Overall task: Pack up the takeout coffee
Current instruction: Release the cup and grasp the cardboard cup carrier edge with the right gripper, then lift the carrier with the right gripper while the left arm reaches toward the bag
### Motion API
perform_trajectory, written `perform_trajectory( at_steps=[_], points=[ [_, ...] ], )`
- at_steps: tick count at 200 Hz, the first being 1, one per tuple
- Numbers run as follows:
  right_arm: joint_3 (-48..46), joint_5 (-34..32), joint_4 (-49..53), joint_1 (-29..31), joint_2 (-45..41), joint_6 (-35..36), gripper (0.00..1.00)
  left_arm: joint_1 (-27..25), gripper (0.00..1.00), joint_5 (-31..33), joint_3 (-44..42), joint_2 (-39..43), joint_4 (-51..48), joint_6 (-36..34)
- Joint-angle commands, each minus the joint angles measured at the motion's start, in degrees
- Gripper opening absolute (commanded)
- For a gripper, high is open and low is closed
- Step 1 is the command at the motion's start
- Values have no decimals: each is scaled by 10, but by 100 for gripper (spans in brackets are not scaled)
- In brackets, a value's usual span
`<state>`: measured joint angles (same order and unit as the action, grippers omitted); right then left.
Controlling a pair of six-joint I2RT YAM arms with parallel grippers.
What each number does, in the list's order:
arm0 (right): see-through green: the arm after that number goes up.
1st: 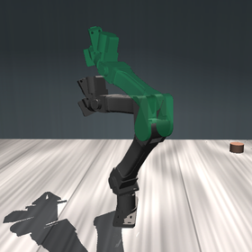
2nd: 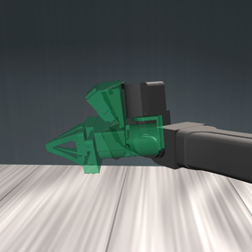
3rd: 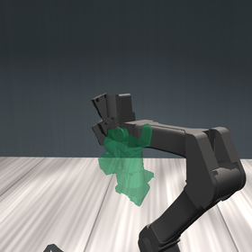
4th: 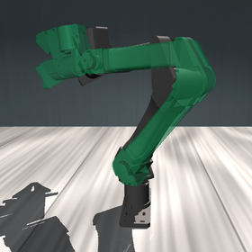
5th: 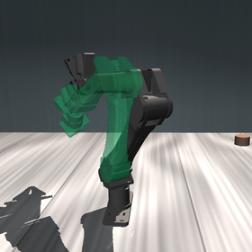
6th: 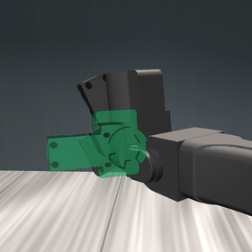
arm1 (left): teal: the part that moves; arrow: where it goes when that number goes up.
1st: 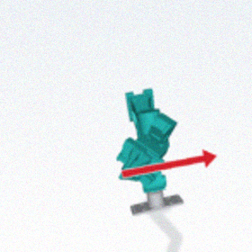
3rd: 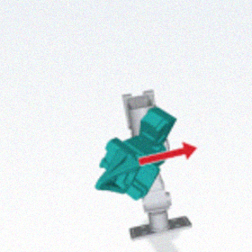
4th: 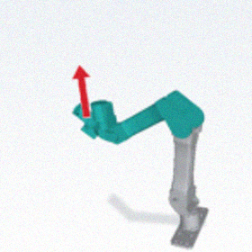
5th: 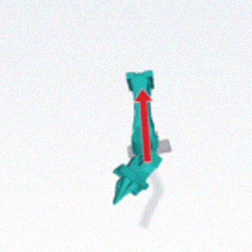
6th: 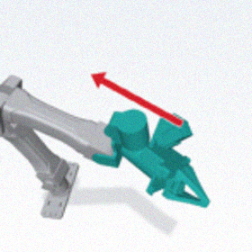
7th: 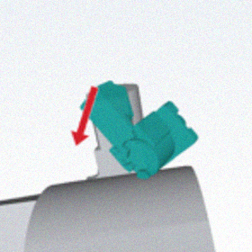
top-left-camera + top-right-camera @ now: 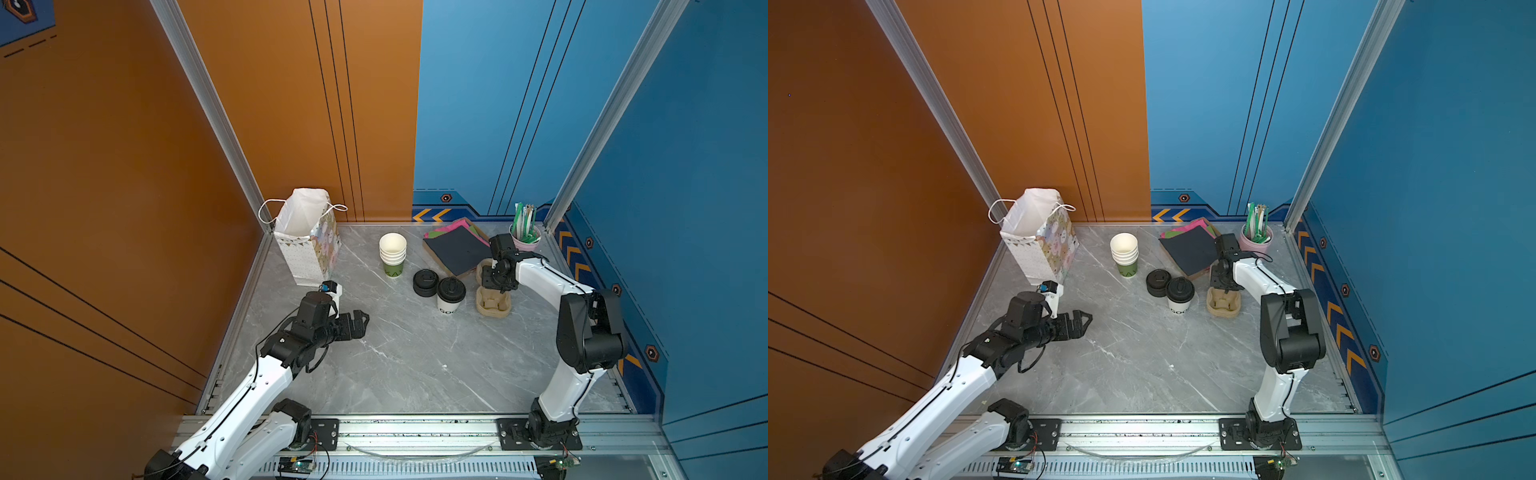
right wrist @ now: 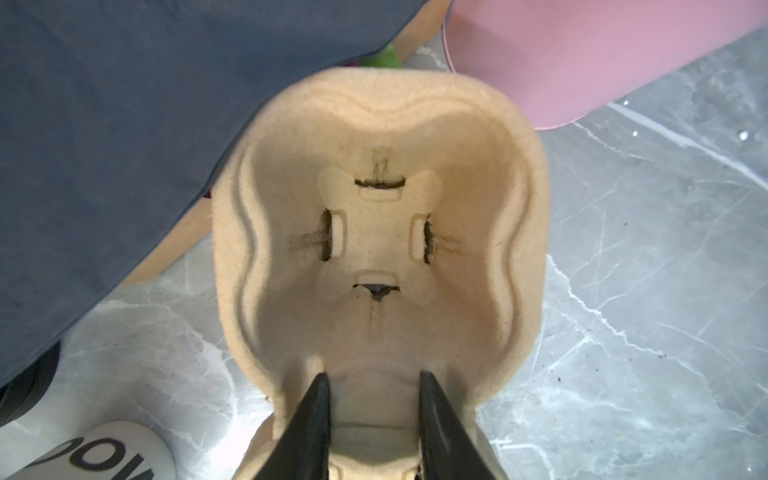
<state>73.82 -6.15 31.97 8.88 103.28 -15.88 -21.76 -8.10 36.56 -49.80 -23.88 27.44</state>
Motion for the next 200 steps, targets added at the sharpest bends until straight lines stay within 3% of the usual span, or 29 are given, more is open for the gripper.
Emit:
perform_trajectory(
  at_steps=[1, 122, 200],
  points=[
    [-4, 5, 9, 2, -30, 10, 34, 5, 98, 5, -6, 9, -6, 3],
    [0, 1, 24, 5, -54, 11, 35, 5, 98, 4, -2, 4, -4, 5],
    [-29, 4, 36, 10, -132, 3, 34, 5, 98, 5, 5, 5, -3, 5]
  ],
)
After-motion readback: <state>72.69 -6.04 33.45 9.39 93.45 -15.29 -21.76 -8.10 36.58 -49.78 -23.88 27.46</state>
